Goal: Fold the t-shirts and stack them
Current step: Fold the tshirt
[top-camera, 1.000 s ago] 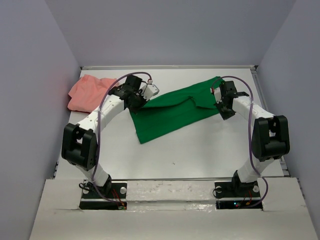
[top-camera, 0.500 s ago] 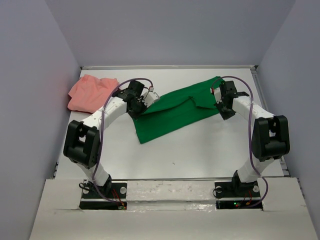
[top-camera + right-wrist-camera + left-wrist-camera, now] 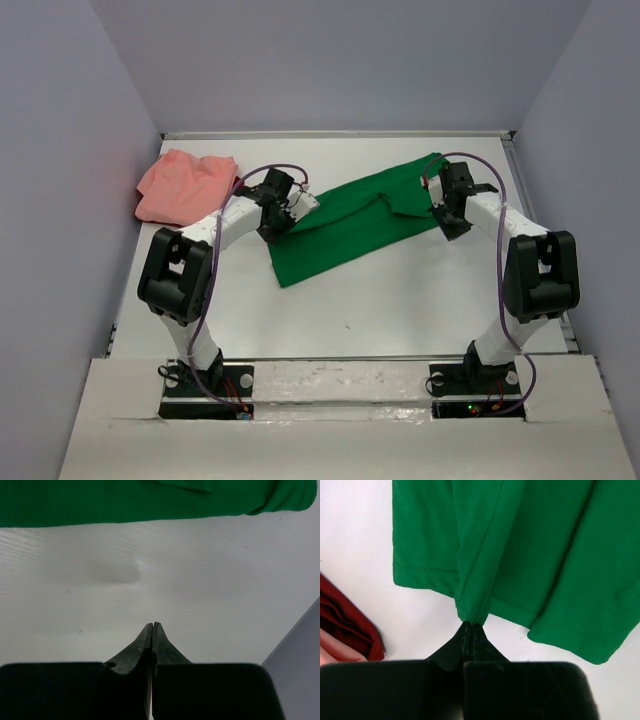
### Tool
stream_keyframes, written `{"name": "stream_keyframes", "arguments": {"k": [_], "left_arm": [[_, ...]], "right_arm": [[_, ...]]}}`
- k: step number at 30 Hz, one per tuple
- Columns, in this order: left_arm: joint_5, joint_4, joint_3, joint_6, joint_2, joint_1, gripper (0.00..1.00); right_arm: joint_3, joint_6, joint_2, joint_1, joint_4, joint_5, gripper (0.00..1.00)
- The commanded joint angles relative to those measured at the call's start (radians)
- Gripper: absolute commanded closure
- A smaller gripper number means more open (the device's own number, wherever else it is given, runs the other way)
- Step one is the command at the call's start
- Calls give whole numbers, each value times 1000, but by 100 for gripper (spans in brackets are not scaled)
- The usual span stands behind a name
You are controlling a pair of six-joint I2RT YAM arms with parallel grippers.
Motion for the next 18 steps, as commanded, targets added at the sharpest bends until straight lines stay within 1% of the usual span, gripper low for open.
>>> {"name": "stream_keyframes", "arguments": {"k": [1, 3, 9, 10, 11, 12, 13, 14, 16, 18], "left_arm": [[-10, 7, -7, 1, -4, -17, 99], [-13, 9, -10, 1, -4, -26, 88], [-2, -20, 8, 1, -24, -39, 88], [28, -31, 13, 1, -27, -40, 86], [33, -37, 14, 1, -33, -42, 84], [48, -43, 16, 7, -47, -42, 79], [55, -48, 17, 10, -56, -45, 77], [65, -54, 13, 10, -74, -48, 72], [88, -66, 14, 19, -99, -49, 67], [104, -77, 16, 27, -111, -49, 66]], "right_arm": [[30, -6, 6, -8, -3, 18, 100], [28, -6, 8, -8, -3, 18, 100], [46, -4, 15, -8, -8, 12, 100], [49, -4, 17, -8, -9, 13, 100], [51, -4, 20, -8, -11, 13, 100], [56, -4, 21, -8, -11, 15, 100], [56, -4, 21, -8, -13, 15, 100], [56, -4, 24, -8, -13, 16, 100], [56, -4, 25, -8, -11, 15, 100], [56, -1, 28, -8, -11, 13, 100]]}}
